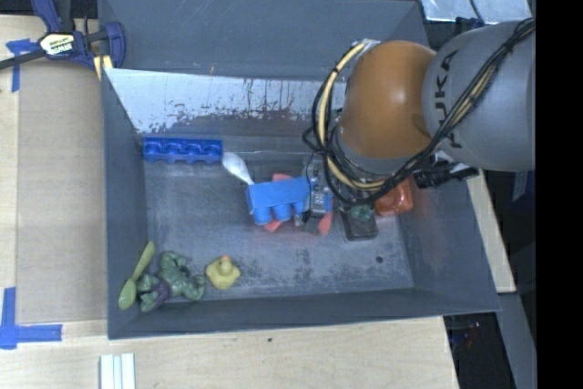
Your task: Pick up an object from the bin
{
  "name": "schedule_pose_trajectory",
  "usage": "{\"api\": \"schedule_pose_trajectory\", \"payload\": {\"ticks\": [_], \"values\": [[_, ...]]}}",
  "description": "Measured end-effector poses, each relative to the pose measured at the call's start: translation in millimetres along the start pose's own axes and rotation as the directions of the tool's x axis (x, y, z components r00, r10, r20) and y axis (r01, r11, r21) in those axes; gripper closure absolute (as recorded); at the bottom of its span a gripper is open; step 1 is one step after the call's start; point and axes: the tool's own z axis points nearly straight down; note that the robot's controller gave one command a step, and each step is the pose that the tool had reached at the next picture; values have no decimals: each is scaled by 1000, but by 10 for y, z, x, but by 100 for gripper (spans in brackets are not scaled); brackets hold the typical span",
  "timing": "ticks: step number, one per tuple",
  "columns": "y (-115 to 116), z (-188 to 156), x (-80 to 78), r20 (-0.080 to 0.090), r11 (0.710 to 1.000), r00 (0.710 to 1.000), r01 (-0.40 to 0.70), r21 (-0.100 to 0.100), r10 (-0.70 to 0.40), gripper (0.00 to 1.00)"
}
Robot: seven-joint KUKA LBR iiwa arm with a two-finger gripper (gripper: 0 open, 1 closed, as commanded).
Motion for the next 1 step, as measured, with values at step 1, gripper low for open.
{"api": "schedule_pose_trajectory", "payload": {"ticks": [1], "values": [[52, -614, -41, -1, 1000, 1000, -8, 0, 8, 100]]}}
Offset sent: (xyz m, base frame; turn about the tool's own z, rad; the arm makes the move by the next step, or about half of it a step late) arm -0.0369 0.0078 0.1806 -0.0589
